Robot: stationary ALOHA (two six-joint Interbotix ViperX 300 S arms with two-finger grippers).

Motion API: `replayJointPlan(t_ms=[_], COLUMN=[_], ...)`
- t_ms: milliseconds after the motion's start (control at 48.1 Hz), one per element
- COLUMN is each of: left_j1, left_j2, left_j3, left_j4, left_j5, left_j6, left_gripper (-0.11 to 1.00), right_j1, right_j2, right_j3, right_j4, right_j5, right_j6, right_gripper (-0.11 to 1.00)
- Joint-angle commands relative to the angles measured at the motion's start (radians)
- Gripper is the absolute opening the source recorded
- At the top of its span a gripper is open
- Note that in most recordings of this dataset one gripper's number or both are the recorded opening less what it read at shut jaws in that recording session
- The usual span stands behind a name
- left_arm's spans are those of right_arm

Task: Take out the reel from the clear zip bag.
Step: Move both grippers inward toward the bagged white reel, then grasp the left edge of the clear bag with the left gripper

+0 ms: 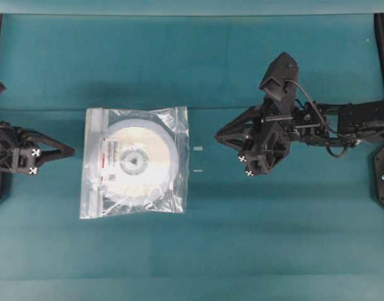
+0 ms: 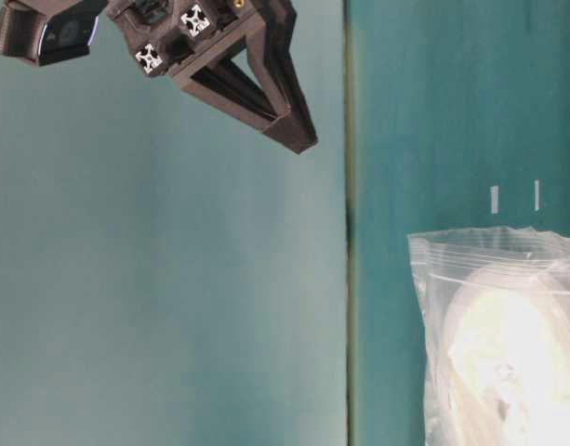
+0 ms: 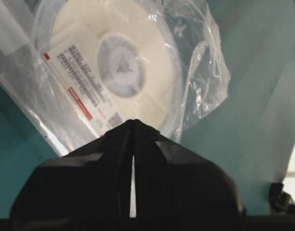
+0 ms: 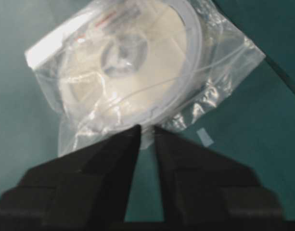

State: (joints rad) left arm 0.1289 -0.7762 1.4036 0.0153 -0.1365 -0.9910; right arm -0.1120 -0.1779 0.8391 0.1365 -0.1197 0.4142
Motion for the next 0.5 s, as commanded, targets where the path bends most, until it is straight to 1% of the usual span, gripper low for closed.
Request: replayJointPlan(t_ms=[0, 42, 83, 166, 229, 291, 312, 353, 374, 478], left_j1=[0.002, 0.003, 0.005, 0.012, 0.021, 0.031, 0.032, 0.032, 0.032, 0.034], left_j2=[0.005, 0.005, 0.005, 0.008, 0.011, 0.011, 0.011, 0.011, 0.011, 0.011], left_j3=[0.011, 0.023, 0.032, 0.038, 0.037, 0.037, 0.035, 0.035, 0.035, 0.037], left_j4=[0.003, 0.002, 0.002, 0.002, 0.002, 0.002, 0.002, 0.002, 0.002, 0.002], left_j5=[-0.018, -0.021, -0.023, -0.017, -0.006, 0.015, 0.018, 0.020, 0.018, 0.018], left_j6=[-0.005, -0.008, -0.018, -0.037, -0.038, -0.038, -0.038, -0.038, -0.038, -0.038], left_gripper=[0.10, 0.17, 0.27, 0.51, 0.69, 0.87, 0.91, 0.95, 0.95, 0.86], right_j1=[0.002, 0.002, 0.003, 0.003, 0.003, 0.003, 0.003, 0.003, 0.003, 0.003], right_j2=[-0.005, -0.005, -0.005, -0.003, 0.000, 0.000, 0.000, 0.000, 0.000, 0.000], right_j3=[-0.015, -0.015, -0.015, -0.012, -0.012, -0.012, -0.012, -0.012, -0.012, -0.014], right_j4=[0.002, 0.002, 0.002, 0.002, 0.003, 0.003, 0.003, 0.005, 0.005, 0.005], right_j5=[-0.005, -0.005, -0.005, -0.003, 0.000, 0.005, 0.006, 0.006, 0.006, 0.008], right_j6=[0.008, 0.009, 0.009, 0.009, 0.011, 0.012, 0.014, 0.015, 0.017, 0.020], right_gripper=[0.43, 0.46, 0.46, 0.46, 0.47, 0.46, 0.46, 0.46, 0.46, 0.46])
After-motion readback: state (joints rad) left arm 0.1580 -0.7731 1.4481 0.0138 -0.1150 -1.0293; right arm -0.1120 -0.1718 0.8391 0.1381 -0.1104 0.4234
